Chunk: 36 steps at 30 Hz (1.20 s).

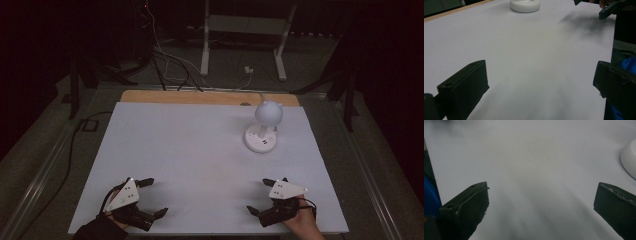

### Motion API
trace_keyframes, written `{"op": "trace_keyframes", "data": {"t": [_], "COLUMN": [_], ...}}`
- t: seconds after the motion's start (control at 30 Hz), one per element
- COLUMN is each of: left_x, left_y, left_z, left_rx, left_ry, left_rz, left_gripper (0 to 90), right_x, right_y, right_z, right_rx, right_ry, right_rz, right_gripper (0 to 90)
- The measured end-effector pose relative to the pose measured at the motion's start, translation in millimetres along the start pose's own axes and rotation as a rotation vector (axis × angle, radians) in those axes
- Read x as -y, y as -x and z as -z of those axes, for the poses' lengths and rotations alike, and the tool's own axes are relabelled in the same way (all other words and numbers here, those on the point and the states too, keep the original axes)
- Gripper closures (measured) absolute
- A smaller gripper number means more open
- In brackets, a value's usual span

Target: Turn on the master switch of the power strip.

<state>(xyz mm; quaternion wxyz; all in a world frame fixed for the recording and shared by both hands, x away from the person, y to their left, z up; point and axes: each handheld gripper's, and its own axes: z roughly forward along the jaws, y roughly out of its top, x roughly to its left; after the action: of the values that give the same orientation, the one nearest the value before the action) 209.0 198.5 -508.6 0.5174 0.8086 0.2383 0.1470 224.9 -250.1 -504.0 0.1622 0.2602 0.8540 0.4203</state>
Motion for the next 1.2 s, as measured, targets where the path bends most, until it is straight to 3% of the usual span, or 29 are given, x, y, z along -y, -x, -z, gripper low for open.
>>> {"op": "trace_keyframes", "data": {"t": [0.23, 0.37, 1.2], "left_x": [0.1, -0.2, -0.3], "left_y": [1.6, 1.6, 0.8], "left_z": [-0.8, -0.8, 1.5], "left_rx": [0.008, 0.008, 0.002], "left_ry": [-0.006, -0.004, 0.005], "left_rz": [-0.004, -0.005, 0.000], "left_gripper": [0.2, 0.2, 0.2], "right_x": [-6.4, -12.3, -41.4], "right_y": [-1.6, -0.9, 15.5], "right_z": [-0.7, 0.6, 5.2], "right_rx": [-0.021, -0.036, -0.023], "right_ry": [-0.021, -0.015, 0.020], "right_rz": [-0.023, -0.060, -0.065], "right_gripper": [0.0, 0.0, 0.0]}}
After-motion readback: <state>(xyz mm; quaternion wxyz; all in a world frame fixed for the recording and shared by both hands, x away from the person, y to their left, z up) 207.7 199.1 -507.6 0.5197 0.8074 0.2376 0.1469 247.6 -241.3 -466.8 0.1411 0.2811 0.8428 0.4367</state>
